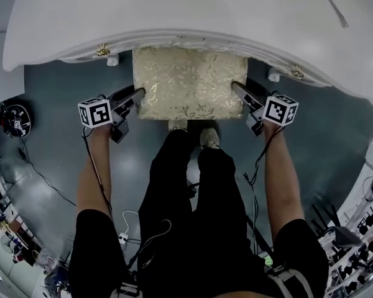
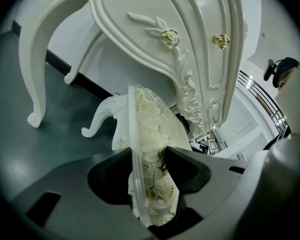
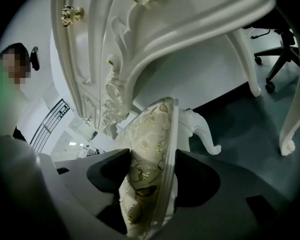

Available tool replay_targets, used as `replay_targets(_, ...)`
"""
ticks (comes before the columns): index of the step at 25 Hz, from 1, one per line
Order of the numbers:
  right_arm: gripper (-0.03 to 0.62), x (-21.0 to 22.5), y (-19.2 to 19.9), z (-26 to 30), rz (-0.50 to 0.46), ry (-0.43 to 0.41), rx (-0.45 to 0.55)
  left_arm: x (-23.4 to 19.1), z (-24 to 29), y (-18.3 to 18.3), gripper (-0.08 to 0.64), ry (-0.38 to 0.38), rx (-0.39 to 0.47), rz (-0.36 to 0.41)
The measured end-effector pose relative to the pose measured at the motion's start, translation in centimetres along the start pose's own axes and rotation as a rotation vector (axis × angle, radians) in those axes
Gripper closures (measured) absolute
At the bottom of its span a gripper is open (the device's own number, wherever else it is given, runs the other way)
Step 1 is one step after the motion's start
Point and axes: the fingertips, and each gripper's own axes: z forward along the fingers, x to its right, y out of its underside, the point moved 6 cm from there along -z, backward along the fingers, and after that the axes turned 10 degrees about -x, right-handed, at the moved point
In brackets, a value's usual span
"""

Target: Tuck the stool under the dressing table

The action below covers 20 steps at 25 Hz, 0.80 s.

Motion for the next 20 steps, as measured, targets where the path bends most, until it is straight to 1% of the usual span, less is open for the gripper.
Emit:
replay_targets(2,0.291,0.5,-0.6,1.5,0.002,0.001,0.021,-1.4,0.1,-1.5,0.341,0.005,-0.002,0.008)
replay_targets(5,0.291,2.4,-1.5,3.1,0.016,0.010,0.047,-3.4,1.5,-3.6,0.341,0.005,-0.010,0.022)
replay_targets(8,0.290,3.2,-2.1,3.6,0.027,0.023,0.072,-4.5,2.3,-5.0,0.341,0.007,0.000,0.032)
replay_targets(10,0.290,3.3,-2.2,3.7,0.026,0.035,0.090,-4.7,2.6,-5.5,0.341,0.016,0.009,0.038)
replay_targets(15,0.288,2.9,-2.5,3.6,0.004,0.061,0.131,-5.3,3.0,-5.3,0.339,0.052,0.013,0.022)
replay_targets(18,0.287,3.1,-2.1,3.5,0.035,0.065,0.145,-5.1,2.8,-5.6,0.339,0.063,0.036,0.033)
replay_targets(20,0.287,3.5,-2.2,3.1,0.054,0.059,0.177,-4.7,3.2,-6.6,0.339,0.066,0.058,0.054)
